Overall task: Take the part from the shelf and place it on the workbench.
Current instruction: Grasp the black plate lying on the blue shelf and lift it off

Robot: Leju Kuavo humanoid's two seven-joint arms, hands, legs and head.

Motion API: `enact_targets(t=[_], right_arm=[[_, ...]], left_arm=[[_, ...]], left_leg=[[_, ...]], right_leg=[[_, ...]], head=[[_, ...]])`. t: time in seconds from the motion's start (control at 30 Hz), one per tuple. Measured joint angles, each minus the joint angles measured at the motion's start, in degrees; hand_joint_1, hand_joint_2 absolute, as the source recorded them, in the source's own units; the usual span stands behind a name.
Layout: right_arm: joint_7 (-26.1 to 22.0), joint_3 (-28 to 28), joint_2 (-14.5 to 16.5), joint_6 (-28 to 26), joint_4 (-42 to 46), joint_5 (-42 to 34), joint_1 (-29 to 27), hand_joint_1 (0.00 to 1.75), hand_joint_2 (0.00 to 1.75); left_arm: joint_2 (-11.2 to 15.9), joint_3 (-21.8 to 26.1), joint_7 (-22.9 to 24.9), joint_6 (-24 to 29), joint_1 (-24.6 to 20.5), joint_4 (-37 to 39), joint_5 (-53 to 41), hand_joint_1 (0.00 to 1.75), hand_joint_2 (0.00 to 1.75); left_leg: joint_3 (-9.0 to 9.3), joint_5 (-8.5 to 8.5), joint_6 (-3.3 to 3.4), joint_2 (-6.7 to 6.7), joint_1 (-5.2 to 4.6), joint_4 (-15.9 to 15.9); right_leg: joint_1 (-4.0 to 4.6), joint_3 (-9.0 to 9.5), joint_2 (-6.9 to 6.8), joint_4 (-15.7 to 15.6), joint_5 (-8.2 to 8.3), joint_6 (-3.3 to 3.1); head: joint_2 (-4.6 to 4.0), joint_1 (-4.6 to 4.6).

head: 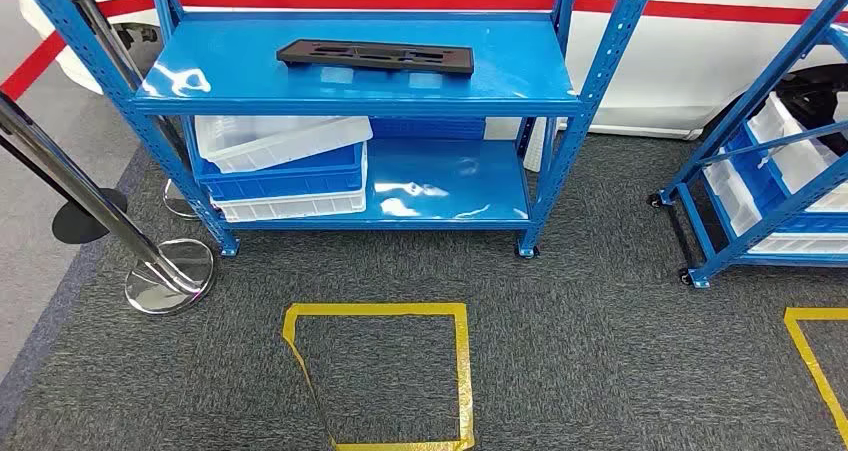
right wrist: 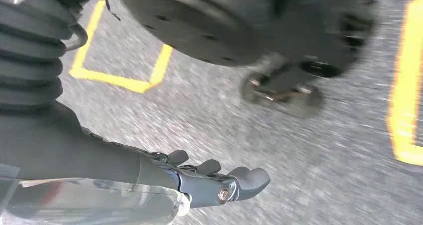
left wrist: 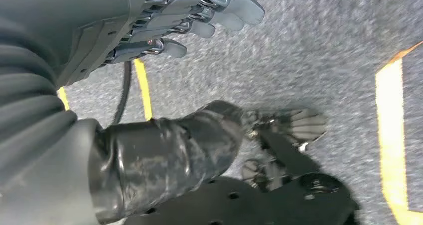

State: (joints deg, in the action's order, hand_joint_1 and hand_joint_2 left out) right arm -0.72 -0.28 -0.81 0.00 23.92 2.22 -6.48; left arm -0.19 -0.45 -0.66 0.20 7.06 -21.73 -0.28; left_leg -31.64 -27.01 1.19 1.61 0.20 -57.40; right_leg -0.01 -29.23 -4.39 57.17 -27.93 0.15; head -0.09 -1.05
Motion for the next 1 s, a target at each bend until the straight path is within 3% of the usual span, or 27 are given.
enact_targets(t=[0.23,0.47,0.6,1.0], right_arm=[[-2.9,-4.6,-0.3,0.3,-0.5,6.3,3.1,0.00,1.75],[-7.8,-13.2,-1.1,1.4,-2.0,15.7,6.7,0.00,1.75],[-10.3,-19.6,-1.7,1.7,-3.2,20.7,8.4,0.00,0.00],[-17.5,-36.3,-3.6,1.0,-5.7,34.1,12.0,0.00,0.00]], left_arm=[[0.0,0.1,-1.9,0.2,-2.1,-0.3,0.3,0.00,1.75],[0.3,0.1,-5.0,0.9,-4.1,-0.5,3.0,0.00,1.75],[0.9,0.1,-6.4,2.0,-4.7,-0.4,5.1,0.00,0.00],[2.5,0.2,-7.8,6.6,-6.4,0.1,11.0,0.00,0.00]], left_leg=[[0.06,0.02,0.01,0.00,0.00,0.0],[-0.02,0.02,0.02,0.00,-0.01,0.0],[-0.02,0.02,0.02,0.00,-0.01,0.0],[-0.03,0.03,0.02,0.00,-0.01,0.0]], right_leg=[[-0.01,0.06,0.00,0.0,0.01,0.01],[-0.01,0.03,0.00,0.0,0.02,0.00],[-0.01,0.01,0.00,0.0,0.02,0.00],[0.00,0.03,0.00,0.0,0.02,0.00]], head=[[0.00,0.00],[0.00,0.00],[0.00,-0.01],[0.00,0.00]])
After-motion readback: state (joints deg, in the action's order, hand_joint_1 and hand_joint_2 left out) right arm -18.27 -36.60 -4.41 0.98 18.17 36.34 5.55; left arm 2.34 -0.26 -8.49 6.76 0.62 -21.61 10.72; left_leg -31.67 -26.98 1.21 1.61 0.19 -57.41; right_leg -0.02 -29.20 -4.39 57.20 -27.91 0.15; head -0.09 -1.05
